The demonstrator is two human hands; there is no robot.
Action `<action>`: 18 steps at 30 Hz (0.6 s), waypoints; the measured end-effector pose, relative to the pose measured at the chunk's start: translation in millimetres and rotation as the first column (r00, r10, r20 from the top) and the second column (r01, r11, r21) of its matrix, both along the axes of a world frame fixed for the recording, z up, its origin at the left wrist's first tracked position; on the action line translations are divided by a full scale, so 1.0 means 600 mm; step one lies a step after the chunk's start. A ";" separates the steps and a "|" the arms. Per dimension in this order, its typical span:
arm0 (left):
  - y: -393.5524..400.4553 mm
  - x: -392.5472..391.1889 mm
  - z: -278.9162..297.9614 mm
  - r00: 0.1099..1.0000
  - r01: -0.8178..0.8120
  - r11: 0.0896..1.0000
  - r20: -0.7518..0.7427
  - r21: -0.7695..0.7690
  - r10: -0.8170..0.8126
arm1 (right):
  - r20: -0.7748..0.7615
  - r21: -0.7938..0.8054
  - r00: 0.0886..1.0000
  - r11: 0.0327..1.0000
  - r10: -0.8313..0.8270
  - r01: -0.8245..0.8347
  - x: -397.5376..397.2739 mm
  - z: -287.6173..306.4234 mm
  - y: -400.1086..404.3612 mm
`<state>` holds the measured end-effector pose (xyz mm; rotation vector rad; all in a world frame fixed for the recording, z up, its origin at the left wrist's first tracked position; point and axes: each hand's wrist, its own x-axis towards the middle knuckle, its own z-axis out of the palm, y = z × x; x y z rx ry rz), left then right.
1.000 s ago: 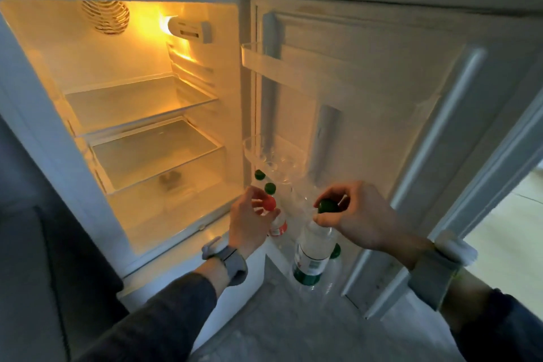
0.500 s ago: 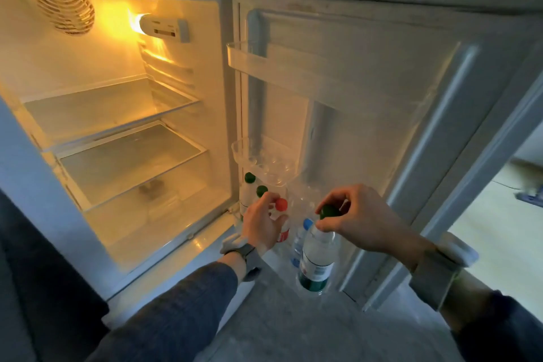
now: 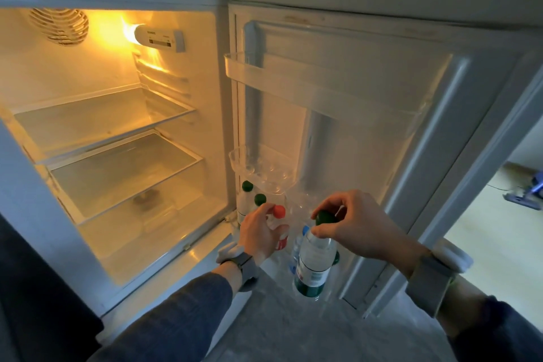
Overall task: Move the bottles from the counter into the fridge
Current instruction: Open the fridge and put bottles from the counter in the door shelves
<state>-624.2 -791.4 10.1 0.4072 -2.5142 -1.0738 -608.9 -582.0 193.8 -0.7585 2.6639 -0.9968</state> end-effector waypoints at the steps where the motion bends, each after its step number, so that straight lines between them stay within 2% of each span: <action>1: -0.002 0.004 0.001 1.000 0.002 1.000 -0.003 -0.003 -0.002 | -0.006 -0.004 1.000 1.000 -0.004 0.004 0.000 0.000 -0.001; 7: -0.029 0.039 0.033 0.999 0.053 0.999 -0.007 -0.008 -0.053 | -0.027 -0.015 1.000 1.000 0.008 -0.008 0.002 0.010 -0.009; 12: -0.059 0.080 0.110 0.988 0.154 0.988 0.007 0.005 -0.154 | -0.070 -0.120 0.998 0.993 -0.005 -0.003 0.006 0.042 -0.017; 18: -0.040 0.133 0.213 0.911 0.410 0.911 0.022 0.043 -0.411 | -0.116 -0.262 0.993 0.963 0.028 -0.058 0.016 0.099 -0.032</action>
